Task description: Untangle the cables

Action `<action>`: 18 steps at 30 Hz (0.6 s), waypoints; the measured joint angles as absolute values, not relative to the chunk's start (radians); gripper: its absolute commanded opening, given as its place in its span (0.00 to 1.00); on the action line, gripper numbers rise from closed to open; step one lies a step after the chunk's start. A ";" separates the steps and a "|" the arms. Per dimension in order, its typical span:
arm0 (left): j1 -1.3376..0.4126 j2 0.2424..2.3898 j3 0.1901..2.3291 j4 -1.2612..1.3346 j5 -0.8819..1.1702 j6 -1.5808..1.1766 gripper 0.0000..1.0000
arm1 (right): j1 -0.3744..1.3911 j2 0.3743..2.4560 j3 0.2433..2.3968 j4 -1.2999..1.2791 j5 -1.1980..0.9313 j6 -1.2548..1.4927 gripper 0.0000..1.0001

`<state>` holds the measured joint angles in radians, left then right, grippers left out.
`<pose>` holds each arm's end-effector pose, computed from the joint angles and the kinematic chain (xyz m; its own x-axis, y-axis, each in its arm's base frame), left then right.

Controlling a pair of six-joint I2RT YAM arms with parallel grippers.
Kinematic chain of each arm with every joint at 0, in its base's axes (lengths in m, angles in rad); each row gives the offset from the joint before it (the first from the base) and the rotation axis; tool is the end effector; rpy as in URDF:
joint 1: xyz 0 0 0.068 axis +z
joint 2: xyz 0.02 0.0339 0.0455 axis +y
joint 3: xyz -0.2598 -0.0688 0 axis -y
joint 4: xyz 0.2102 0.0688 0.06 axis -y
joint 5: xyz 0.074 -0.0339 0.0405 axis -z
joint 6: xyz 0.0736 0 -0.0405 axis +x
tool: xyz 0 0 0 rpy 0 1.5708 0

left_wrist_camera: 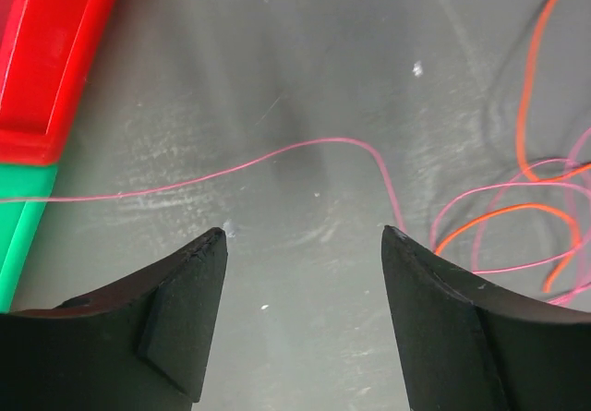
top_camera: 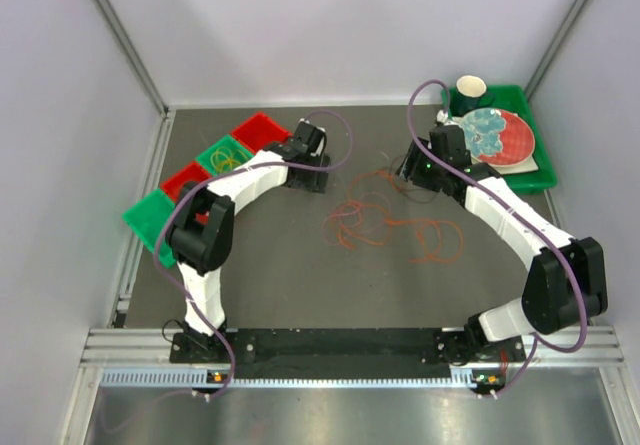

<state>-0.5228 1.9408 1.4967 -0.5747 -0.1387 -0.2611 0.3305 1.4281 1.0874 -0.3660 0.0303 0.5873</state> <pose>0.3573 -0.1942 0.1945 -0.8242 0.1799 -0.5370 0.2266 0.9737 -0.0216 0.2972 0.0996 0.2612 -0.6789 0.3526 -0.6440 0.0885 0.9100 0.4050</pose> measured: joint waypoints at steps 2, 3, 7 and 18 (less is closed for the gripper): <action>-0.527 1.944 1.510 -0.573 -0.134 -0.278 0.72 | 0.331 1.428 1.087 -0.366 0.026 0.587 0.57; -0.529 1.945 1.514 -0.571 -0.136 -0.294 0.71 | 0.331 1.428 1.087 -0.366 0.023 0.587 0.57; -0.545 1.964 1.525 -0.554 -0.176 -0.417 0.68 | 0.331 1.429 1.087 -0.364 0.014 0.587 0.57; -0.713 2.074 1.606 -0.612 -0.486 -0.945 0.71 | 0.331 1.434 1.087 -0.360 -0.018 0.588 0.56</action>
<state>-0.7128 2.0735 1.6062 -0.6117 -0.4858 -0.9455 0.3305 1.4342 1.0874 -0.3603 -0.0181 0.5877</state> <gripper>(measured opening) 0.720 0.564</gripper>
